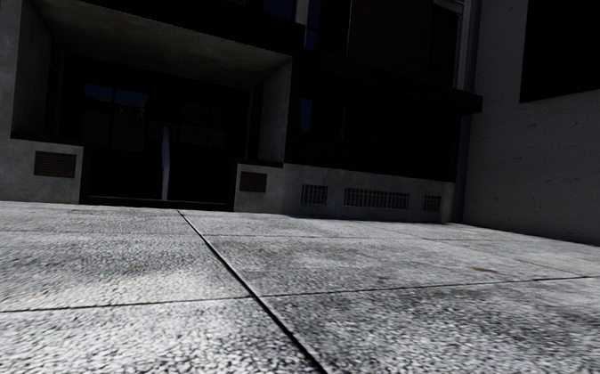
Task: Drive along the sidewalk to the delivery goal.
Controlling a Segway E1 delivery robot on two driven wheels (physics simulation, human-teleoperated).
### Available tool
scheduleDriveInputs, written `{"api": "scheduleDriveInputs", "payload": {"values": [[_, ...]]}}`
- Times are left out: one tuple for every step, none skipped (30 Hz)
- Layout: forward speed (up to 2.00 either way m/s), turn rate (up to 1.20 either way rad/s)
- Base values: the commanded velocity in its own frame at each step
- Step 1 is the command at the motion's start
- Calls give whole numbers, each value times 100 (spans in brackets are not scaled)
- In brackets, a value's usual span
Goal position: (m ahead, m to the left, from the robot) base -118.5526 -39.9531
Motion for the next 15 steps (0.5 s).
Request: {"api": "scheduleDriveInputs", "payload": {"values": [[0,0],[0,0],[0,0],[0,0],[0,0],[0,0],[0,0],[0,0],[0,0],[0,0],[0,0],[0,0],[0,0],[0,0],[0,0]]}}
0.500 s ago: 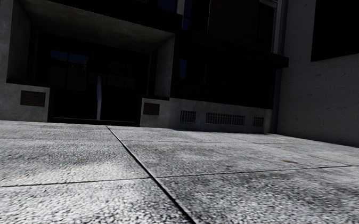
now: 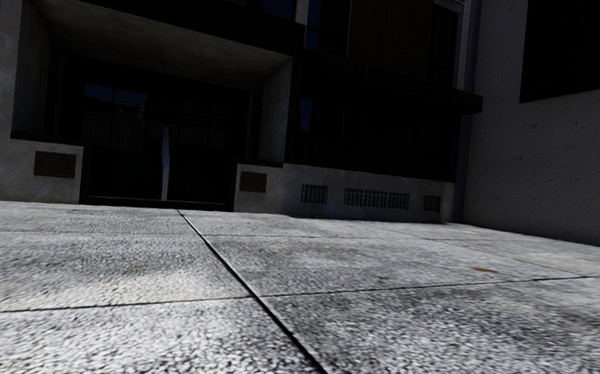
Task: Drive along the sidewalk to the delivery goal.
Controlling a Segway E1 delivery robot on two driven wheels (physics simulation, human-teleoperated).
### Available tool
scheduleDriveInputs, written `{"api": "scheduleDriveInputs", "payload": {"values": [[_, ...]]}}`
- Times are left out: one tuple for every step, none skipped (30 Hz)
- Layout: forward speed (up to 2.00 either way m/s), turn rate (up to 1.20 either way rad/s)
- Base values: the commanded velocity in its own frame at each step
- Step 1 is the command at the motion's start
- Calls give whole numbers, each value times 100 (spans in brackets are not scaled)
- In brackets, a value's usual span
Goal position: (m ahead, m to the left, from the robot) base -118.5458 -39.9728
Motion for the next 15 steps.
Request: {"api": "scheduleDriveInputs", "payload": {"values": [[0,0],[0,0],[0,0],[0,0],[0,0],[0,0],[0,0],[0,0],[0,0],[0,0],[0,0],[0,0],[0,0],[0,0],[0,0]]}}
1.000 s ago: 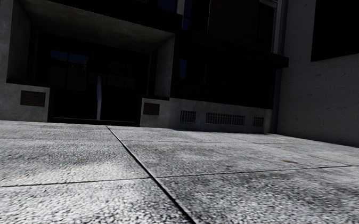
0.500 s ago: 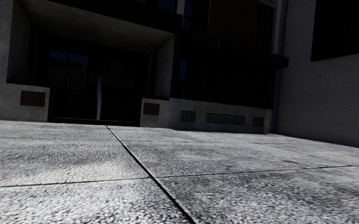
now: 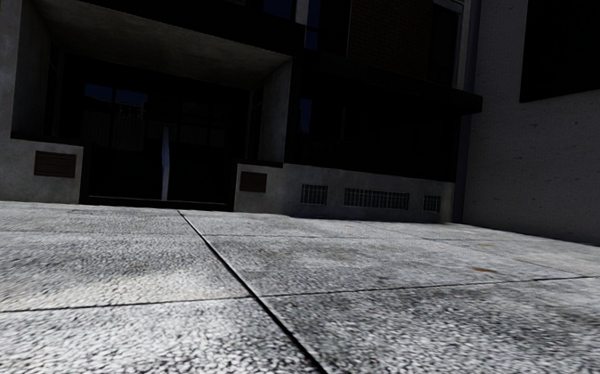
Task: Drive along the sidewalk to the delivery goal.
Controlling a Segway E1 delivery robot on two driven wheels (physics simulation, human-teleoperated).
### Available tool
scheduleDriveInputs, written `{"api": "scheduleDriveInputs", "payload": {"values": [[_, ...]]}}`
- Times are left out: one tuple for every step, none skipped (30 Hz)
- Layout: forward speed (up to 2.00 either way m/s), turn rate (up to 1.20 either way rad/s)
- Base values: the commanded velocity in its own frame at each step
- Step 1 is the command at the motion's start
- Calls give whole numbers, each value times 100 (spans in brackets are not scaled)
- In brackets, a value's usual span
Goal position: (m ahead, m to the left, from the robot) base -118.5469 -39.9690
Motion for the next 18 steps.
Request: {"api": "scheduleDriveInputs", "payload": {"values": [[0,47],[0,91],[0,120],[0,120],[0,120],[0,120],[0,120],[0,120],[0,120],[0,120],[0,120],[0,120],[0,120],[0,120],[0,120],[0,120],[0,120],[0,120]]}}
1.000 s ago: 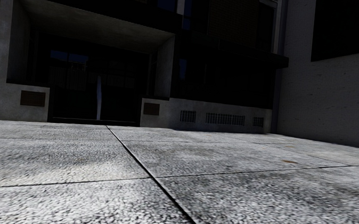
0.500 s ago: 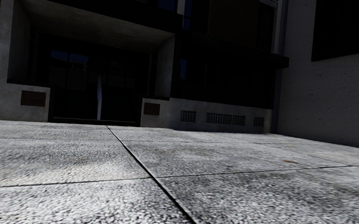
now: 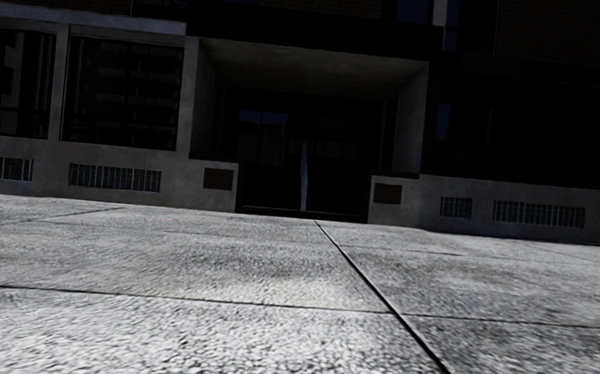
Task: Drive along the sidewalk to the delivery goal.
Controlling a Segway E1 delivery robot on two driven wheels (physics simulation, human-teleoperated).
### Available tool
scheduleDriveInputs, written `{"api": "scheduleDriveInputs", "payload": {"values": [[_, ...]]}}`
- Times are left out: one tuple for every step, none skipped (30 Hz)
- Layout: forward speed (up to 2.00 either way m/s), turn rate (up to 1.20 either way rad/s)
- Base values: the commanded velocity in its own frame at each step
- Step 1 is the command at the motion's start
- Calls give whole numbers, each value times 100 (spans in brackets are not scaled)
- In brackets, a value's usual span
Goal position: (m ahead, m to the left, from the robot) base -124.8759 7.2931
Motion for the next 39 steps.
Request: {"api": "scheduleDriveInputs", "payload": {"values": [[0,120],[0,120],[0,120],[0,120],[0,120],[0,120],[0,120],[0,120],[0,120],[0,120],[0,120],[0,120],[0,120],[0,120],[0,120],[0,114],[0,114],[0,102],[0,96],[0,92],[0,90],[0,90],[0,90],[0,90],[0,99],[0,104],[0,104],[0,112],[0,120],[0,120],[0,120],[0,120],[0,120],[0,120],[0,120],[0,120],[0,120],[0,120],[0,120]]}}
